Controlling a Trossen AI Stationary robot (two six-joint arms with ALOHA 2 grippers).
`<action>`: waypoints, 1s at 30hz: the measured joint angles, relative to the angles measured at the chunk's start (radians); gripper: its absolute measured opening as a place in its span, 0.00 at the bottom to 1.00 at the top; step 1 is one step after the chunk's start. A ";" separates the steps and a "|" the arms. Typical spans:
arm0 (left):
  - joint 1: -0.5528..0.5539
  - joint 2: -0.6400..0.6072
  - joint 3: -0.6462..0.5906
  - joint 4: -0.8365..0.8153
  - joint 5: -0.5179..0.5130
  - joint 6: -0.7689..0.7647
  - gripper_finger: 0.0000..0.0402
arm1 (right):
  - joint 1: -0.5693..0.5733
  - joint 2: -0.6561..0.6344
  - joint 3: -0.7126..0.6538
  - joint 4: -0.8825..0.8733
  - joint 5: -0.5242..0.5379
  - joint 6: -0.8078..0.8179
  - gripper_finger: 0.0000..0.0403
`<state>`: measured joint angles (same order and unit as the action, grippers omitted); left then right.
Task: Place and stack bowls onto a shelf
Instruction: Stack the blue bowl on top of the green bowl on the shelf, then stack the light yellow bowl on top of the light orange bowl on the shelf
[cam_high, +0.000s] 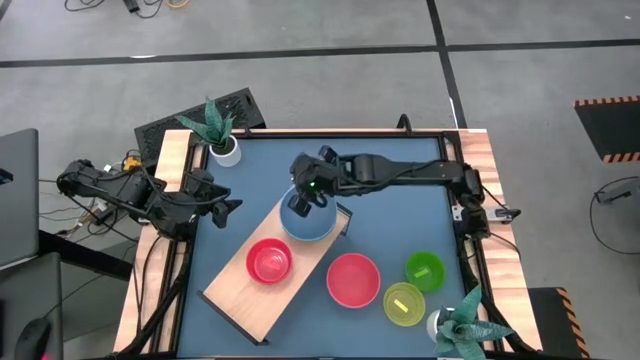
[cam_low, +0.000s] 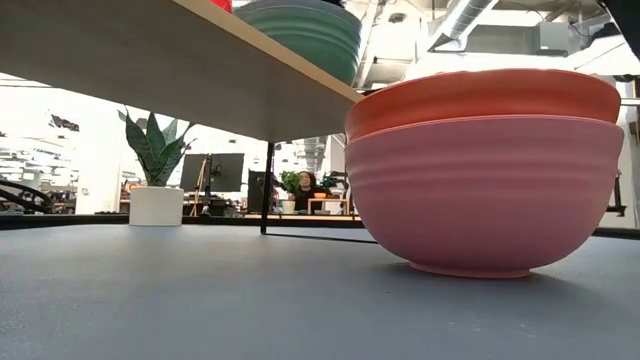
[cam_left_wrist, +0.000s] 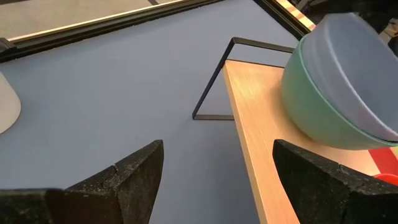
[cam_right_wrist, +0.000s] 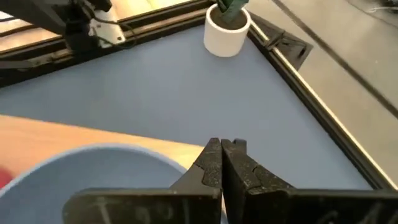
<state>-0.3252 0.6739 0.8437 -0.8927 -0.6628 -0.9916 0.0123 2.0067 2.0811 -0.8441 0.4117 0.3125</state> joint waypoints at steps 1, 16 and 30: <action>0.000 0.000 0.000 0.001 0.000 0.000 0.71 | 0.001 0.006 0.000 0.006 0.010 0.000 0.05; 0.000 0.000 0.000 -0.017 0.011 0.000 0.71 | 0.068 -0.207 0.003 -0.195 -0.143 0.086 0.09; 0.000 0.000 0.000 -0.018 0.044 0.003 0.71 | 0.425 -0.248 -0.210 -0.723 -0.177 0.713 0.37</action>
<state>-0.3252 0.6743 0.8437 -0.9107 -0.6191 -0.9886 0.4369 1.7588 1.8711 -1.5671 0.2345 1.0258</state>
